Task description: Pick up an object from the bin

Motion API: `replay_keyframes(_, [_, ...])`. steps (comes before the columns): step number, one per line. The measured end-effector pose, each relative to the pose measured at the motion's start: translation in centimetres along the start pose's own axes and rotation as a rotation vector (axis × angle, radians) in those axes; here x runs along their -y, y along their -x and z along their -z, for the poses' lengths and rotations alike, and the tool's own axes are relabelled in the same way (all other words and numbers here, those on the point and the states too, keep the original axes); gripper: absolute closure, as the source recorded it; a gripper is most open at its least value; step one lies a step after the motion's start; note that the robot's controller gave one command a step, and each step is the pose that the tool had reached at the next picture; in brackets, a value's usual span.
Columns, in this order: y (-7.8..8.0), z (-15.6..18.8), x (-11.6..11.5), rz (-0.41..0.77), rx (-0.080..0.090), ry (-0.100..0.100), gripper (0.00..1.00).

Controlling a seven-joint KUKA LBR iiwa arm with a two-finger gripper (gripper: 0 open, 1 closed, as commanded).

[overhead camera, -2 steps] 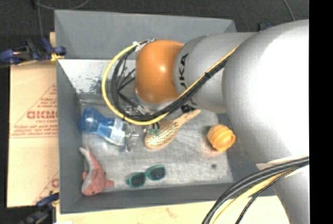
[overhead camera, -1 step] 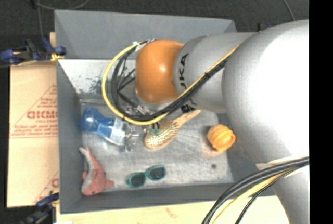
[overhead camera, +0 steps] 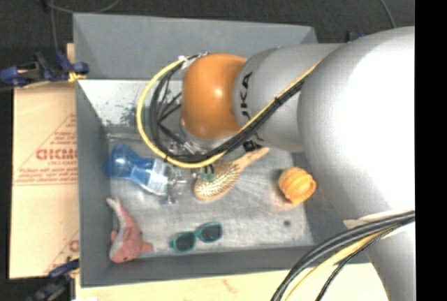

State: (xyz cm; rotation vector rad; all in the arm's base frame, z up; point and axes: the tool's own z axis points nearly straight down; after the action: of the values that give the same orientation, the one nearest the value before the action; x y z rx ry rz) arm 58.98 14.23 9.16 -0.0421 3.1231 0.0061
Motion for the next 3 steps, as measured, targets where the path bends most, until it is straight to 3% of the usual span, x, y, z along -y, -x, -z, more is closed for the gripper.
replay_keyframes(3, [0.00, 0.00, -0.01, -0.002, 0.000, 0.000, 1.00])
